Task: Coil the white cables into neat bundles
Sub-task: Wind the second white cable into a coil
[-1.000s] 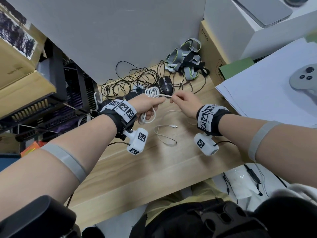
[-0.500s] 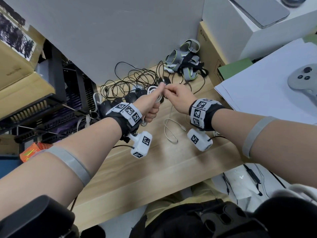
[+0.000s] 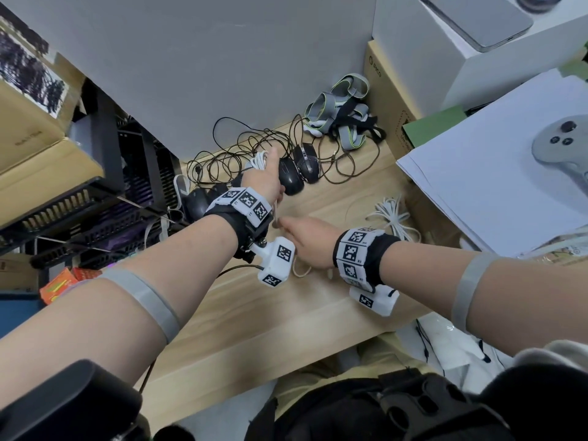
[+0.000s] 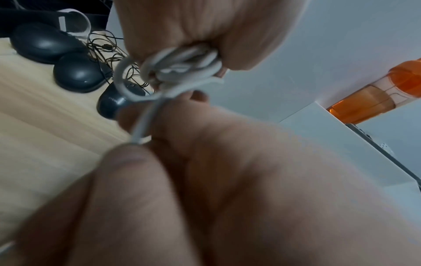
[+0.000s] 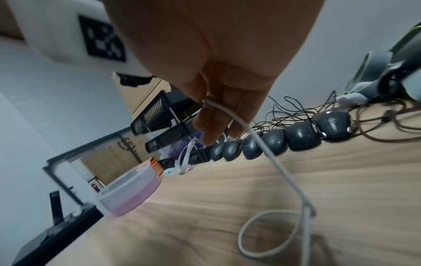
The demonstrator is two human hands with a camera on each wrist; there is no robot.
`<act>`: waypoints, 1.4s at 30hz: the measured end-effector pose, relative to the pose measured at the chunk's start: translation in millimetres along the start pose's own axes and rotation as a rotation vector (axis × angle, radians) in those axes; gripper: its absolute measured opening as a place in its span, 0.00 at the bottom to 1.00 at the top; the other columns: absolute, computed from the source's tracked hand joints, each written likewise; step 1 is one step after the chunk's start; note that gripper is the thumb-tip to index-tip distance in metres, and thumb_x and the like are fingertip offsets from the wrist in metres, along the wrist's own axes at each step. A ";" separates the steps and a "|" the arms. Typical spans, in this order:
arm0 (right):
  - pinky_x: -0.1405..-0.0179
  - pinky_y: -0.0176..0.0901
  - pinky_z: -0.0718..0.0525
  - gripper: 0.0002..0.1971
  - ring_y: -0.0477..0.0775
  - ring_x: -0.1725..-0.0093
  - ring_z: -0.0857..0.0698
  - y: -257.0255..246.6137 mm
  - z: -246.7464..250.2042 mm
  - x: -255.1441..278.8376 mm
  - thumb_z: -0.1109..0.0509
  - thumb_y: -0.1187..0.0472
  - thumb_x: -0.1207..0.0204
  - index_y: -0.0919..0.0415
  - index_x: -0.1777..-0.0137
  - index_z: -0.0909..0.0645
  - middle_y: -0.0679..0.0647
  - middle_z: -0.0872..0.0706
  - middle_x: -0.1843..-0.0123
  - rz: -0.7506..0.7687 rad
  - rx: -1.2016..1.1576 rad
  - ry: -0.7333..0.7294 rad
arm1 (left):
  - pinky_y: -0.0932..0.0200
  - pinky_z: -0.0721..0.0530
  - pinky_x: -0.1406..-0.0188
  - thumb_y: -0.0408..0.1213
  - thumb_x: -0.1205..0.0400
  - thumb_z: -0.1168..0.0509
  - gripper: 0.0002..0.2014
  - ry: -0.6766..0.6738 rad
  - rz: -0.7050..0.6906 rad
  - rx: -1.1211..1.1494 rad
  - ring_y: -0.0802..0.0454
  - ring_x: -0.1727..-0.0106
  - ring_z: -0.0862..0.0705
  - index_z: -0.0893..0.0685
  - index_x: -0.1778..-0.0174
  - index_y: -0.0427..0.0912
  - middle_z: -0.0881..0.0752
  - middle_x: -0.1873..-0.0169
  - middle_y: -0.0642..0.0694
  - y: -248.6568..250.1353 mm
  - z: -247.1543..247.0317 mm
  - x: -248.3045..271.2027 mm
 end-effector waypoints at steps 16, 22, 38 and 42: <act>0.69 0.35 0.33 0.13 0.40 0.71 0.28 17.7 39.0 2.6 0.33 0.54 0.18 0.51 0.64 0.26 0.42 0.28 0.72 0.089 -0.132 0.286 | 0.64 0.33 0.81 0.81 0.37 0.32 0.36 -0.367 0.075 -0.295 0.51 0.82 0.34 0.26 0.68 0.46 0.29 0.80 0.45 -13.1 3.5 5.0; 0.64 0.46 0.17 0.26 0.50 0.67 0.16 37.5 65.2 -13.5 0.30 0.29 0.37 0.55 0.69 0.17 0.50 0.14 0.71 -0.189 -0.060 0.329 | 0.58 0.30 0.73 0.87 0.41 0.41 0.43 -0.500 0.064 -0.351 0.45 0.73 0.27 0.21 0.68 0.43 0.24 0.76 0.44 -9.7 -0.5 4.4; 0.64 0.41 0.28 0.11 0.43 0.66 0.24 43.2 71.5 -14.7 0.34 0.60 0.21 0.47 0.65 0.21 0.46 0.19 0.67 -0.041 -0.243 0.302 | 0.63 0.38 0.79 0.71 0.37 0.22 0.32 -0.585 0.069 -0.212 0.51 0.80 0.37 0.25 0.68 0.44 0.30 0.73 0.42 -21.7 -2.5 4.5; 0.66 0.39 0.29 0.10 0.41 0.68 0.26 46.1 75.9 -17.7 0.31 0.51 0.21 0.53 0.62 0.19 0.43 0.23 0.70 -0.102 -0.261 0.444 | 0.61 0.35 0.79 0.54 0.21 0.25 0.23 -0.656 0.086 -0.140 0.51 0.80 0.34 0.26 0.68 0.42 0.29 0.78 0.46 -20.6 -2.6 2.8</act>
Point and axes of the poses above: each hand's wrist, its own x-axis away from the middle knuckle, its own z-axis out of the back of the hand, y = z × x, the point moved 3 cm from there along -x, towards the middle knuckle
